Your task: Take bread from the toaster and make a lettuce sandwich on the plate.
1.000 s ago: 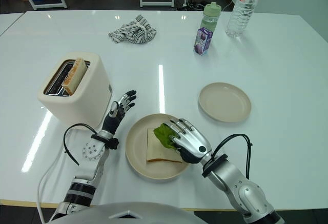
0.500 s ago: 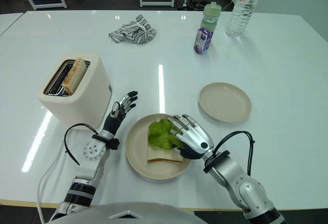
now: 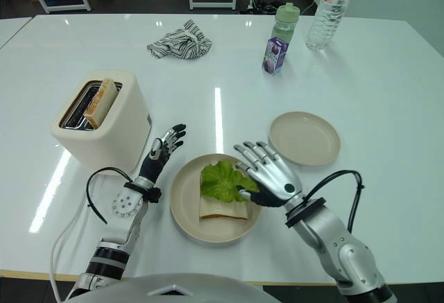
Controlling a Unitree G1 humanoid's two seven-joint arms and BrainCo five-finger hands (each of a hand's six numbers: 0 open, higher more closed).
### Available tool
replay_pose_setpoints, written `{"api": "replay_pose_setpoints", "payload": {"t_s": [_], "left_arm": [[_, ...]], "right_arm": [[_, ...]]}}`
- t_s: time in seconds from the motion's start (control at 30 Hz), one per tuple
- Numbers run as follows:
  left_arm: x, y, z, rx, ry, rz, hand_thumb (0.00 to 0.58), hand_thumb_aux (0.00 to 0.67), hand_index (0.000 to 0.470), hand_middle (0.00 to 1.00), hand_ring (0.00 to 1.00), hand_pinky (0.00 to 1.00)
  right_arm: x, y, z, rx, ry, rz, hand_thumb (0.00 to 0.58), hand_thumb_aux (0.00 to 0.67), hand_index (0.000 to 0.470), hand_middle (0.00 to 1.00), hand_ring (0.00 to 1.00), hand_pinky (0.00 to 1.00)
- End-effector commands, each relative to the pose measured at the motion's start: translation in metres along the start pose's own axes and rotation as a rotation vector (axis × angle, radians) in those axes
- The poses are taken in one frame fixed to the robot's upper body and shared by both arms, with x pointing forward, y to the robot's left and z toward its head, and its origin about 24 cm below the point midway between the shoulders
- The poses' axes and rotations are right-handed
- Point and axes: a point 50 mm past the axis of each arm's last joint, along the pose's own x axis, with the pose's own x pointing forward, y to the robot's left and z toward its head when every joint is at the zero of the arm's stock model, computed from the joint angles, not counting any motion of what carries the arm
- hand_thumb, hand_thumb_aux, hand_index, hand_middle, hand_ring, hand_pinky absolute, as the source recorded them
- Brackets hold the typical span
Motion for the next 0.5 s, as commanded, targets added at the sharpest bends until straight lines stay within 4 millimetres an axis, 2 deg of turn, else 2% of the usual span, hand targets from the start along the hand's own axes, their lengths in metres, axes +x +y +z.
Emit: {"api": "replay_pose_setpoints", "payload": {"t_s": [0.03, 0.37, 0.5], "left_arm": [[0.0, 0.001, -0.003, 0.005, 0.024, 0.003, 0.0, 0.0, 0.0, 0.0, 0.0, 0.0], [0.0, 0.0, -0.004, 0.004, 0.029, 0.002, 0.0, 0.0, 0.0, 0.0, 0.0, 0.0], [0.0, 0.0, -0.004, 0.002, 0.032, 0.005, 0.0, 0.0, 0.0, 0.0, 0.0, 0.0]], "right_arm": [[-0.006, 0.003, 0.008, 0.021, -0.034, 0.024, 0.441, 0.342, 0.24, 0.0, 0.0, 0.0], [-0.011, 0.028, 0.04, 0.1, -0.119, 0.104, 0.452, 0.355, 0.249, 0.0, 0.0, 0.0], [-0.005, 0.036, 0.042, 0.076, -0.134, 0.111, 0.458, 0.363, 0.254, 0.0, 0.0, 0.0]]}}
